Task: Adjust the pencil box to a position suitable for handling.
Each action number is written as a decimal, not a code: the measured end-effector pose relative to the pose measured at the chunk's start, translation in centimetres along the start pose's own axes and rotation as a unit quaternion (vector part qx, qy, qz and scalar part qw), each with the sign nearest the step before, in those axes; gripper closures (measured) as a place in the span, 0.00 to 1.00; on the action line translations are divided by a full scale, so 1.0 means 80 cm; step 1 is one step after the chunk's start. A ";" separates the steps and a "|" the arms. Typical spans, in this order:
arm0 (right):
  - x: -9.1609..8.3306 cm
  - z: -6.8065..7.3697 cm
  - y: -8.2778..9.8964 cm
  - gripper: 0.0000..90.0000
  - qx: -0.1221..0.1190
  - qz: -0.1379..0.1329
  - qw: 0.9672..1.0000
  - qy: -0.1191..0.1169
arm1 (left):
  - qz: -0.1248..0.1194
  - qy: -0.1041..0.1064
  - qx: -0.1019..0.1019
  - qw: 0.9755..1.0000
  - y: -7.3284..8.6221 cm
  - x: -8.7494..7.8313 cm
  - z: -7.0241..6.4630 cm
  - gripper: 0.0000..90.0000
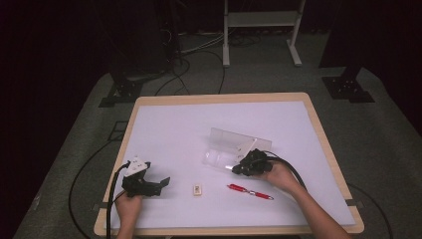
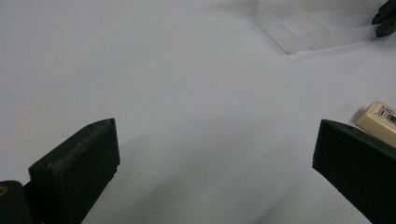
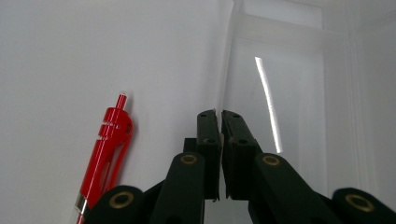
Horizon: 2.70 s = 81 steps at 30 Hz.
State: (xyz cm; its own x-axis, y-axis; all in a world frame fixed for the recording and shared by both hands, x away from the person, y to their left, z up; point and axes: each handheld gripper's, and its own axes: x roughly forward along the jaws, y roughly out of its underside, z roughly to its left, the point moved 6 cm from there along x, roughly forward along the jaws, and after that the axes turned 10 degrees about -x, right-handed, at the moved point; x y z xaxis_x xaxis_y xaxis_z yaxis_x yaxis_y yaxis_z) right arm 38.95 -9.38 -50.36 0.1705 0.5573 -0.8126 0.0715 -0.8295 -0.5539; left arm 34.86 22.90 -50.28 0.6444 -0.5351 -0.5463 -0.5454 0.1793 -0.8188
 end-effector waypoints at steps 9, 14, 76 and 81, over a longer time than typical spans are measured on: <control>-0.025 0.001 0.000 0.68 0.041 -0.032 0.999 0.005 | 0.002 0.001 0.001 1.000 0.000 0.000 0.000 0.00; -0.045 0.005 0.006 0.61 0.068 -0.055 0.996 0.013 | 0.004 0.000 0.002 1.000 0.001 0.001 -0.001 0.00; -0.133 0.109 0.145 0.65 0.184 -0.038 0.979 0.085 | 0.004 -0.003 0.002 1.000 0.001 0.000 -0.001 0.00; -0.134 0.118 0.151 0.73 0.181 -0.019 0.979 0.096 | 0.004 -0.003 0.003 1.000 0.001 0.000 -0.001 0.00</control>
State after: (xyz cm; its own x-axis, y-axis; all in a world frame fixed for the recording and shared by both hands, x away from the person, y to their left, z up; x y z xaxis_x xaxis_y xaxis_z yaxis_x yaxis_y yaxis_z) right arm 28.70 -25.05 -50.10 0.3576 0.5424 -0.7602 -0.2652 -0.7215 -0.6396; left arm 34.78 22.87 -50.35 0.6432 -0.5289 -0.5537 -0.5471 0.1886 -0.8156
